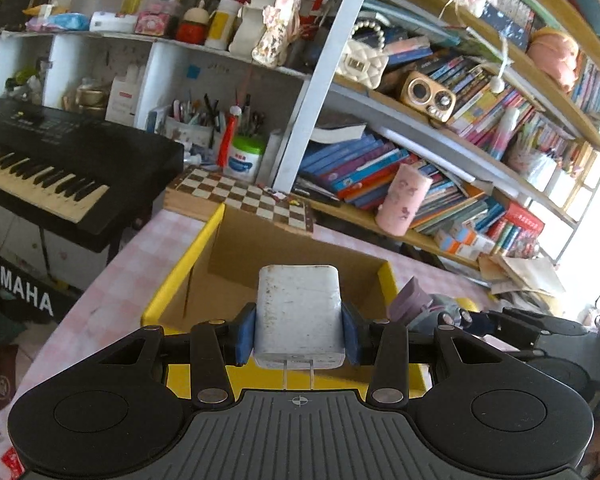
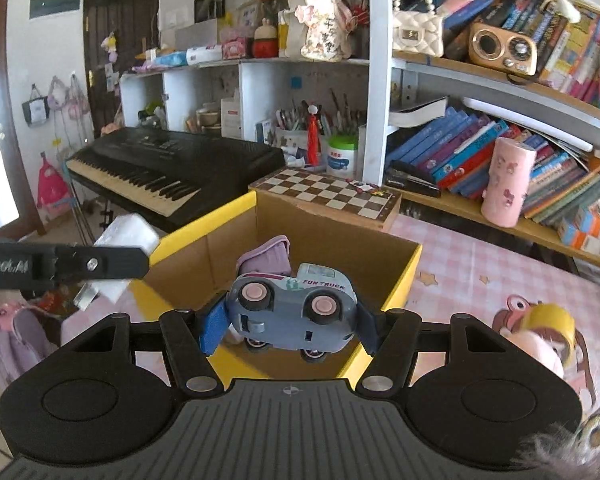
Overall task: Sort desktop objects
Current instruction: 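Lower both tools into the yellow box and open them to release the objects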
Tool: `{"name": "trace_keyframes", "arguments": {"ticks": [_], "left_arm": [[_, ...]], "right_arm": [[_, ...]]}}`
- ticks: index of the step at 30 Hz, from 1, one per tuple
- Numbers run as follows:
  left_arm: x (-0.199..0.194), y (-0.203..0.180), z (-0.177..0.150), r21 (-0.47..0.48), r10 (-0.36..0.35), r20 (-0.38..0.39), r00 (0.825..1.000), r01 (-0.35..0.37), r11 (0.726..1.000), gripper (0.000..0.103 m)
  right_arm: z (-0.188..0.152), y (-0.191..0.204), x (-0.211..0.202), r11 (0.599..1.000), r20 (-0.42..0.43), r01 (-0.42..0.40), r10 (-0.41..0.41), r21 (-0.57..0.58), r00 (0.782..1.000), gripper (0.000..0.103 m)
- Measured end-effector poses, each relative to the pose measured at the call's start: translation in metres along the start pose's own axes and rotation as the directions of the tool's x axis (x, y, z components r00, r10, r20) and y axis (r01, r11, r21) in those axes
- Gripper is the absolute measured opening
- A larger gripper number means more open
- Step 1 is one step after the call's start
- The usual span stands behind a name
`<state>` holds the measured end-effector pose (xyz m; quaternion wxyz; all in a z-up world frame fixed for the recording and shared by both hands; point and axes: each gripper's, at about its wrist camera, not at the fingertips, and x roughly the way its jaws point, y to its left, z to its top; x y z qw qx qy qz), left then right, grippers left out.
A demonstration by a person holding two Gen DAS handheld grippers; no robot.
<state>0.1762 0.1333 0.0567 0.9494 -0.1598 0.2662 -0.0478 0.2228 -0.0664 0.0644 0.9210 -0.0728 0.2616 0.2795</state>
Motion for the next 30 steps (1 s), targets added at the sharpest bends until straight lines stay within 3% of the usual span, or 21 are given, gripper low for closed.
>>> {"name": "trace_keyframes", "arguments": {"ticks": [10, 14, 21, 30], "left_arm": [[0.077, -0.002, 0.016, 0.134, 0.073, -0.122, 0.990, -0.056, 0.989, 0.042], [0.102, 0.005, 0.019, 0.135, 0.085, -0.167, 0.982, -0.063, 0.989, 0.042], [0.140, 0.004, 0.027, 0.232, 0.124, -0.231, 0.965, -0.069, 0.970, 0.042], [0.161, 0.008, 0.021, 0.279, 0.183, -0.295, 0.938, -0.099, 0.955, 0.042]], "right_arm": [[0.007, -0.011, 0.084, 0.989, -0.126, -0.084, 0.068, -0.124, 0.990, 0.060], [0.007, -0.015, 0.108, 0.981, -0.162, -0.112, 0.086, -0.160, 0.983, 0.060], [0.013, -0.013, 0.137, 0.938, -0.235, -0.188, 0.121, -0.290, 0.964, 0.061], [0.011, -0.004, 0.153, 0.872, -0.369, -0.314, 0.170, -0.377, 0.914, 0.061]]}}
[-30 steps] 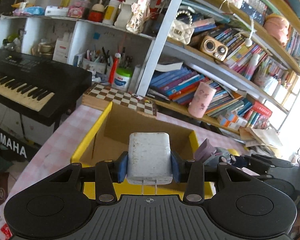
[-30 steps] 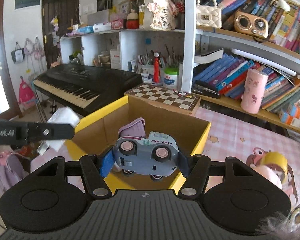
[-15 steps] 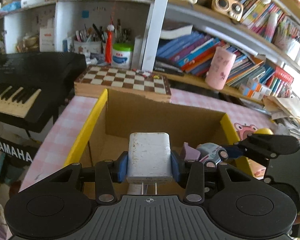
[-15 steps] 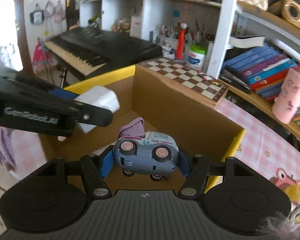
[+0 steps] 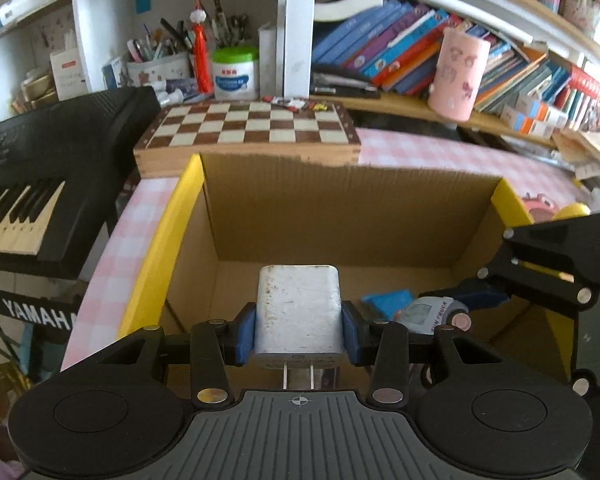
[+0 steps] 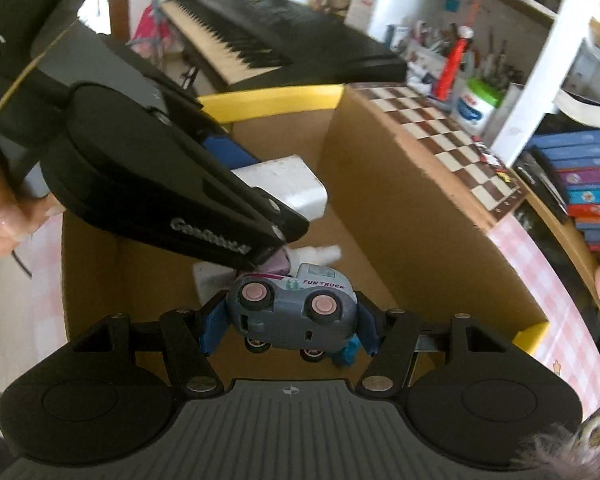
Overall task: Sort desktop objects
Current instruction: 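Lower both tools into the yellow box and open them to release the objects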
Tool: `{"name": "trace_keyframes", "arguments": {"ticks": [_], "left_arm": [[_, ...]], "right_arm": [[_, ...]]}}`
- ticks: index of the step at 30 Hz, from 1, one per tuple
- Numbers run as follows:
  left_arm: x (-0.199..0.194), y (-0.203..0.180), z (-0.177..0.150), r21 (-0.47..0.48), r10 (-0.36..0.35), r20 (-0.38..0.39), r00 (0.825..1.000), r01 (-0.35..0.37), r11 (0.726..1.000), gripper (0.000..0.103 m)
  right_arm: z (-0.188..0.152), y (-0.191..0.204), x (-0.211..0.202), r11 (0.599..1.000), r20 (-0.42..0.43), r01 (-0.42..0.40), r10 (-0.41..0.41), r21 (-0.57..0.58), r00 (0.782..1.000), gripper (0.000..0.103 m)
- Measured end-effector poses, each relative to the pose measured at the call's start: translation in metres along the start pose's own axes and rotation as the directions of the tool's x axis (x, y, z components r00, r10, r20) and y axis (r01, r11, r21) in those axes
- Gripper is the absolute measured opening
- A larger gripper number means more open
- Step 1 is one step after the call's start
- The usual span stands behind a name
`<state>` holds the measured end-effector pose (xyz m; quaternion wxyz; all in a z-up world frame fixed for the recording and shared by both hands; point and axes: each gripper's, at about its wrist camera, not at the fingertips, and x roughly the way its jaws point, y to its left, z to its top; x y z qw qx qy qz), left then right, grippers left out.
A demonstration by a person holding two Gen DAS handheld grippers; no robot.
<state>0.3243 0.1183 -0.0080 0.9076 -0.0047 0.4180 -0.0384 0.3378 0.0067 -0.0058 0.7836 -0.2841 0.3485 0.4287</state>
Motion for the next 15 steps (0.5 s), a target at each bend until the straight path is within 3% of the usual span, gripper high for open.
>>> {"name": "trace_keyframes", "arguments": {"ticks": [7, 11, 15], "left_arm": [[0.0038, -0.0017, 0.0009, 0.016, -0.006, -0.029, 1.000, 0.007, 1.000, 0.043], [0.0044, -0.0009, 0.0003, 0.023, -0.020, -0.031, 0.999, 0.020, 1.000, 0.056], [0.0051, 0.0006, -0.0044, -0.002, -0.022, -0.044, 0.999, 0.022, 1.000, 0.058]], "right_arm": [[0.0034, 0.0016, 0.0096, 0.998, -0.068, -0.054, 0.052, -0.034, 0.996, 0.061], [0.0043, -0.0004, 0.0116, 0.997, -0.078, -0.066, 0.064, -0.026, 0.995, 0.061], [0.0037, -0.0014, 0.0100, 0.997, -0.065, -0.071, 0.069, -0.025, 0.995, 0.061]]}}
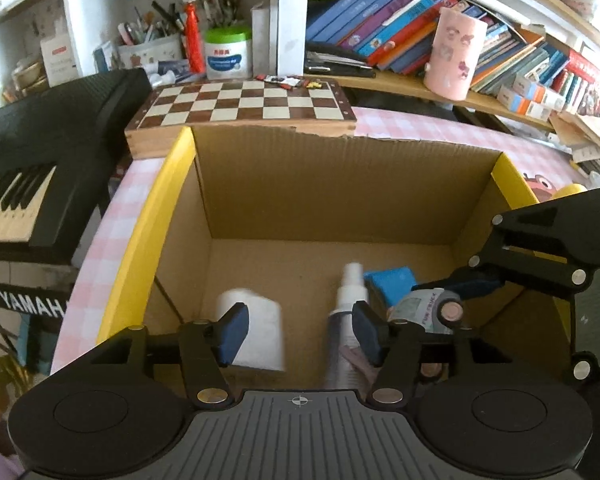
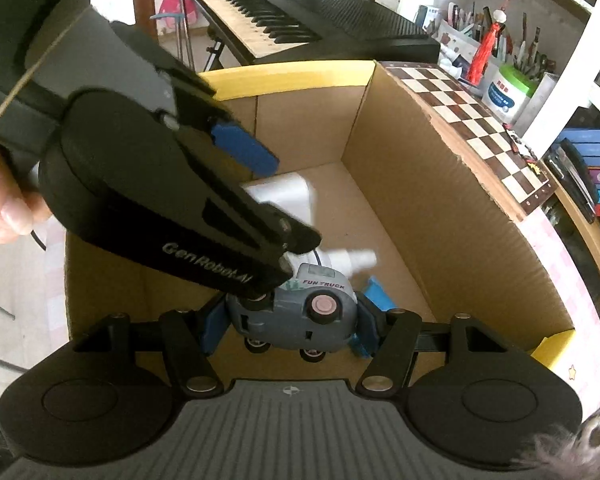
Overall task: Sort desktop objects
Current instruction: 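Lower both tools into the yellow box and open them to release the objects, then withdraw both open tools from the box back toward the remaining objects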
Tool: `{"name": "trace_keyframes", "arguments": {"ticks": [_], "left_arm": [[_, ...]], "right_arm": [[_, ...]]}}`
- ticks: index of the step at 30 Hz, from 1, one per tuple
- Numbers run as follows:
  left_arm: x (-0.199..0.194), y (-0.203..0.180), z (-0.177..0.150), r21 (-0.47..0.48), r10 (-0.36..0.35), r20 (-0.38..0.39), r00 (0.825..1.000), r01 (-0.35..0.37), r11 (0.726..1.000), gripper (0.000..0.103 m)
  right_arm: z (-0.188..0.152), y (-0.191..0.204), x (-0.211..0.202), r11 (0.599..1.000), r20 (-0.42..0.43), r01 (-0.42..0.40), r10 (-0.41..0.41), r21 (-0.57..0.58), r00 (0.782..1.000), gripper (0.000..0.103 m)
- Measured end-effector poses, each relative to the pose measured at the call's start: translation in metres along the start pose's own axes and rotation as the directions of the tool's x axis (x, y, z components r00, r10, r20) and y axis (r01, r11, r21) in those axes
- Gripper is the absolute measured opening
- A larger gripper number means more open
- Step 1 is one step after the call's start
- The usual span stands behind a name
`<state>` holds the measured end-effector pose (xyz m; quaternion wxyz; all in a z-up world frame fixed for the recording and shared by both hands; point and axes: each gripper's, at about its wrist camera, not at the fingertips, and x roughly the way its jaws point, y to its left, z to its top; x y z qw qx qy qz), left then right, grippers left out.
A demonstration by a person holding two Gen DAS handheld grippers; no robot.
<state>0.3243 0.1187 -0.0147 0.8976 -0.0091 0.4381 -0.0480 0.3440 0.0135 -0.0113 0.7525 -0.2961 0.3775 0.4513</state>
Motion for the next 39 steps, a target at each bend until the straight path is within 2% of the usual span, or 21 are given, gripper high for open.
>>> {"name": "trace_keyframes", "arguments": {"ticks": [7, 11, 14, 19, 23, 29, 35, 39], "left_arm": [[-0.011, -0.003, -0.011, -0.042, -0.002, 0.018, 1.000, 0.002, 0.999, 0.062], [-0.021, -0.001, -0.012, -0.068, 0.001, 0.070, 0.998, 0.004, 0.998, 0.064], [-0.033, -0.001, -0.012, -0.077, -0.016, 0.120, 0.993, 0.025, 0.997, 0.073], [-0.058, -0.008, -0.011, -0.067, 0.015, 0.194, 0.981, -0.002, 0.998, 0.084], [-0.079, -0.016, -0.015, -0.072, 0.045, 0.264, 0.963, -0.027, 0.997, 0.094], [-0.106, -0.030, -0.026, -0.044, 0.048, 0.329, 0.943, -0.036, 0.998, 0.096], [-0.131, -0.032, -0.047, -0.068, 0.045, 0.370, 0.928, -0.021, 0.997, 0.099], [-0.149, -0.030, -0.066, -0.088, 0.051, 0.384, 0.922, -0.019, 0.996, 0.099]], "right_arm": [[-0.004, 0.003, -0.003, 0.998, 0.007, -0.026, 0.026, -0.062, 1.000, 0.065], [-0.003, 0.004, -0.004, 0.997, 0.014, -0.024, 0.025, -0.067, 1.000, 0.068], [-0.006, 0.002, -0.013, 0.999, 0.064, 0.004, -0.002, -0.036, 0.998, 0.075], [-0.015, -0.003, -0.041, 0.995, 0.156, 0.069, -0.079, 0.072, 0.985, 0.076], [-0.028, -0.005, -0.066, 0.980, 0.206, 0.106, -0.140, 0.170, 0.968, 0.076], [-0.044, 0.003, -0.099, 0.951, 0.264, 0.162, -0.233, 0.262, 0.936, 0.076], [-0.059, 0.021, -0.126, 0.913, 0.309, 0.199, -0.316, 0.356, 0.897, 0.076], [-0.070, 0.037, -0.141, 0.873, 0.320, 0.230, -0.386, 0.430, 0.865, 0.083]]}}
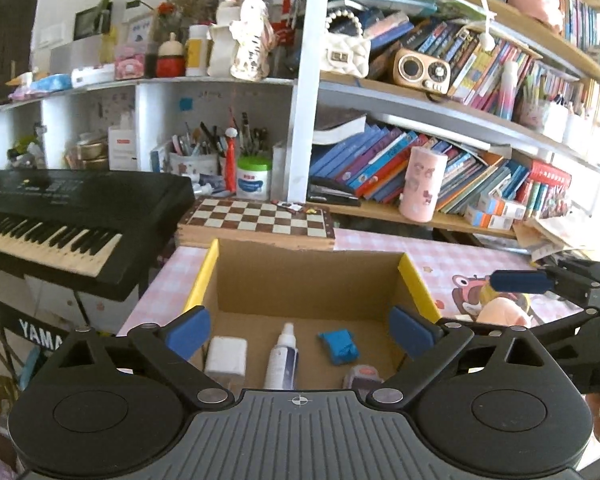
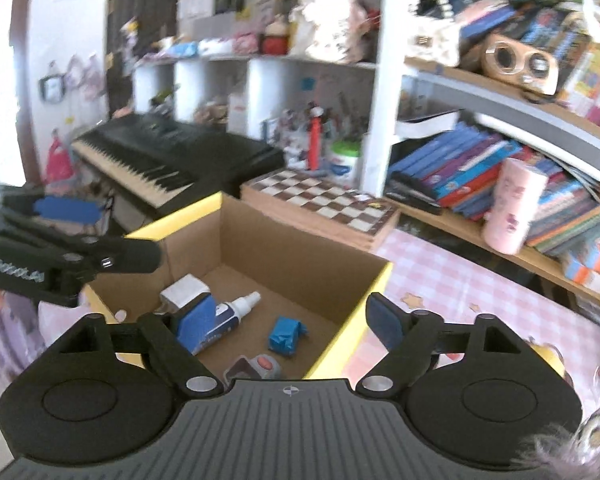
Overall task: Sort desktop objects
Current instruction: 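Withdraw both open tools from the box back toward the remaining objects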
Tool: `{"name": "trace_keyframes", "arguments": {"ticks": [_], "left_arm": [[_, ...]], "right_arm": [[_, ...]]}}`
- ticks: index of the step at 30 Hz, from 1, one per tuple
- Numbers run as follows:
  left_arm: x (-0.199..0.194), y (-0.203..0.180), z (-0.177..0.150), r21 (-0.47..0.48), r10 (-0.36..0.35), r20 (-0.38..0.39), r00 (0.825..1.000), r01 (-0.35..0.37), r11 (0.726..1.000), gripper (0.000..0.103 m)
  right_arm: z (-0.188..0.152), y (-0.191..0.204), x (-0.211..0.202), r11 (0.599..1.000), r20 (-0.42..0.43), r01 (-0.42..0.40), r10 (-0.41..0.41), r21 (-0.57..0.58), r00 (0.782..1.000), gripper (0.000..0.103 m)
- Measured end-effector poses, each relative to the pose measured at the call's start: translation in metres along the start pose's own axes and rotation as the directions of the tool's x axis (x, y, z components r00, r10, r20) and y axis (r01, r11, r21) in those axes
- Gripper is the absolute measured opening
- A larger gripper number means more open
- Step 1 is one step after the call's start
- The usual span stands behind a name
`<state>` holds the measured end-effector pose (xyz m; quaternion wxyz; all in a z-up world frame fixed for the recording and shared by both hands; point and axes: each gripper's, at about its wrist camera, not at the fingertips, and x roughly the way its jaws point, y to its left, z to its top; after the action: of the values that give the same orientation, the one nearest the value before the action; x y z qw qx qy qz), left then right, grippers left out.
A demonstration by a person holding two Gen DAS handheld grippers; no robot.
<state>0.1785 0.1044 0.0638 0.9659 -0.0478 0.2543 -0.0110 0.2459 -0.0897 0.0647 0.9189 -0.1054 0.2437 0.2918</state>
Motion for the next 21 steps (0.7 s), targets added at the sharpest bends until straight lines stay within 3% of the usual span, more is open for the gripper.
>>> {"name": "trace_keyframes", "arguments": {"ticks": [15, 21], "left_arm": [[-0.091, 0.009, -0.058, -0.046, 0.020, 0.009, 1.000, -0.019, 0.999, 0.099], [-0.116, 0.015, -0.083, -0.091, 0.012, -0.009, 1.000, -0.013, 0.996, 0.099]], "right_arm": [[-0.058, 0.061, -0.080, 0.981, 0.054, 0.141, -0.149, 0.134, 0.987, 0.083], [-0.087, 0.089, -0.102, 0.970, 0.027, 0.184, -0.191, 0.162, 0.981, 0.083]]}}
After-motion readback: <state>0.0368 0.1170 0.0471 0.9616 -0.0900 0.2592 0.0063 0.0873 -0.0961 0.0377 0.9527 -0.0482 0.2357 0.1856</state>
